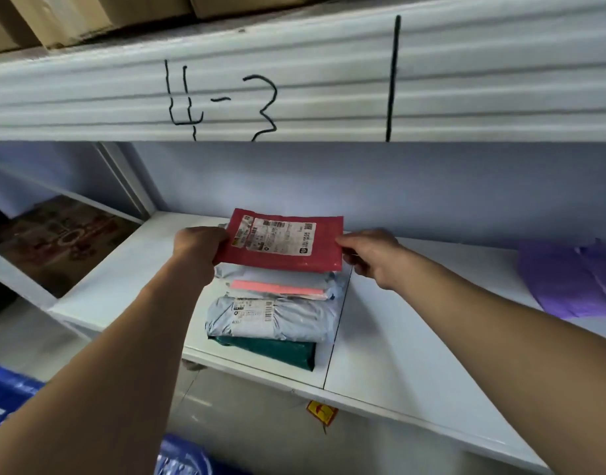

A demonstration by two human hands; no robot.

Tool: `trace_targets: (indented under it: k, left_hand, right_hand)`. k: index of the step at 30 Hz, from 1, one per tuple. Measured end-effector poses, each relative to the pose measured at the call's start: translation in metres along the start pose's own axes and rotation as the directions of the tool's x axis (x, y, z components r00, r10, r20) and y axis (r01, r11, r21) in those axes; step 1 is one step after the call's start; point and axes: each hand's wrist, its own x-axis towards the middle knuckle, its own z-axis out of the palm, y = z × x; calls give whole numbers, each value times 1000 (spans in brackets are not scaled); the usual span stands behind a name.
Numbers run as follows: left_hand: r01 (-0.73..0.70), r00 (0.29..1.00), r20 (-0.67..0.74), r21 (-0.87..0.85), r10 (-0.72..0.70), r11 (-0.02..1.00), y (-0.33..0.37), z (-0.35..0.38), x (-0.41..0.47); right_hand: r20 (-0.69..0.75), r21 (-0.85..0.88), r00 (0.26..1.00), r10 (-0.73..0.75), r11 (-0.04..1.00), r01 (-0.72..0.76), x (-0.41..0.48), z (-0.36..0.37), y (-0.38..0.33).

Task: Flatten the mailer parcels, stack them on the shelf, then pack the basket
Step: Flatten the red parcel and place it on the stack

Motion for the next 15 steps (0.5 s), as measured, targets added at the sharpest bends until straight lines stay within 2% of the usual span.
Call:
trace_targets:
  k: [5,7,9,12,15]
  left_hand:
    - [-35,997,-61,59,38,998,-7,-5,27]
    - [-71,992,-88,157,86,985,-15,-2,36]
    - [-131,977,-119,328,178,936,-25,2,40]
    - [-199,951,-94,545,295,815,-36,6,39]
    - [-238,906,-124,640,404,730,-31,6,31]
  right_hand:
    - [-39,-106,998,-40,994,36,25,25,-1]
    - [-80,-168,994,-69,984,55,34,32,0]
    - [-102,-291,988,-120,953,86,41,37,2]
    - [-114,-501,975,-191,858,110,42,38,4]
    - [-104,-486,980,-172,868,101,36,33,3]
